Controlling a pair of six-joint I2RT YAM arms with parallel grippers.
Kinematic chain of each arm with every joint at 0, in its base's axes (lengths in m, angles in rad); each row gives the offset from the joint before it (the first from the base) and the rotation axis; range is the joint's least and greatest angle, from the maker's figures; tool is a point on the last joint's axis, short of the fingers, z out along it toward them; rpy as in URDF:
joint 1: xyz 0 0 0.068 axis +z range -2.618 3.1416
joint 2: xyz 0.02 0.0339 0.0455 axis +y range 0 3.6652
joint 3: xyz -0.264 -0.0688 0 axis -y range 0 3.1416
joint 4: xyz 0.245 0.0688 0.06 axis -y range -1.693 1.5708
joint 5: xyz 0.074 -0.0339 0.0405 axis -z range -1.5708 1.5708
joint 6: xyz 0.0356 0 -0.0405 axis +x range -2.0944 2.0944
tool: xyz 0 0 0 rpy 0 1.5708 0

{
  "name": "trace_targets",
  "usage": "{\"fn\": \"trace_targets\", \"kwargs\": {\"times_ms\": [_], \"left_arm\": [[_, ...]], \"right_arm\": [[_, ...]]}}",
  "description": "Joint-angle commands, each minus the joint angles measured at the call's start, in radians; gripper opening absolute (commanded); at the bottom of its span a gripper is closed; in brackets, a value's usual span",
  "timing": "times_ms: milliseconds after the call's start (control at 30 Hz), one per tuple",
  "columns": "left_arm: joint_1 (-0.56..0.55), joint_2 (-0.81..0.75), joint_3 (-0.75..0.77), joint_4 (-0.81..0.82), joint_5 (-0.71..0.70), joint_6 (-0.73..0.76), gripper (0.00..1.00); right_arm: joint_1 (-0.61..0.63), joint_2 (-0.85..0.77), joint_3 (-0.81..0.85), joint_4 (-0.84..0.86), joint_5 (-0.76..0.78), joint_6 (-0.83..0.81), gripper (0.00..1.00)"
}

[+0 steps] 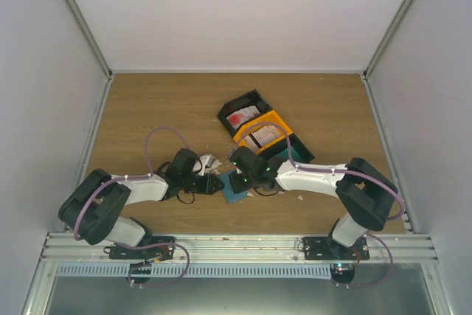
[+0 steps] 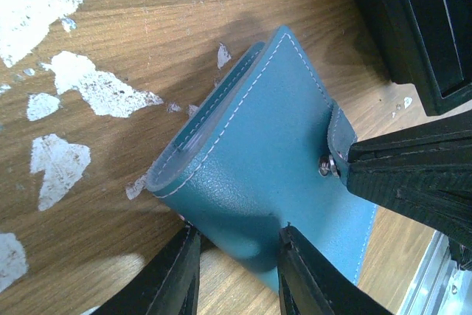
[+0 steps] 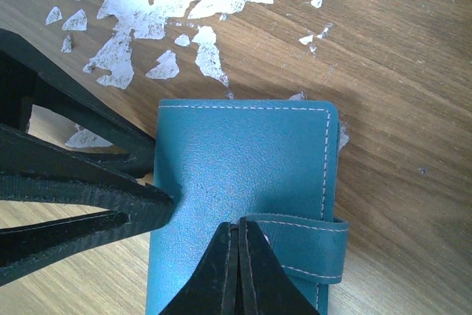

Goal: Put the credit cards into the card holder
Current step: Close the card holder at the center of the board.

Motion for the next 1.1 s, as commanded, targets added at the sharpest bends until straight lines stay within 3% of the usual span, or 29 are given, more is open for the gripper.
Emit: {"fn": "trace_targets", "kwargs": {"times_ms": [0,400,1067], "left_arm": [[-0.010,0.027,-0.021,-0.022,-0.030,0.015,0.32],[-0.010,0.032,-0.021,-0.021,-0.030,0.015,0.32],[-0.010,0.041,-0.020,-0.018,-0.027,0.018,0.32]], "right_arm": [[0.012,0.006,-0.001,-0.013,-0.009,-0.015,0.01],[0.021,-0.019,0.003,-0.041,0.029,-0.006,0.01],[0.020,0.060,-0.009,-0.027,-0.046,-0.023,0.00]]}}
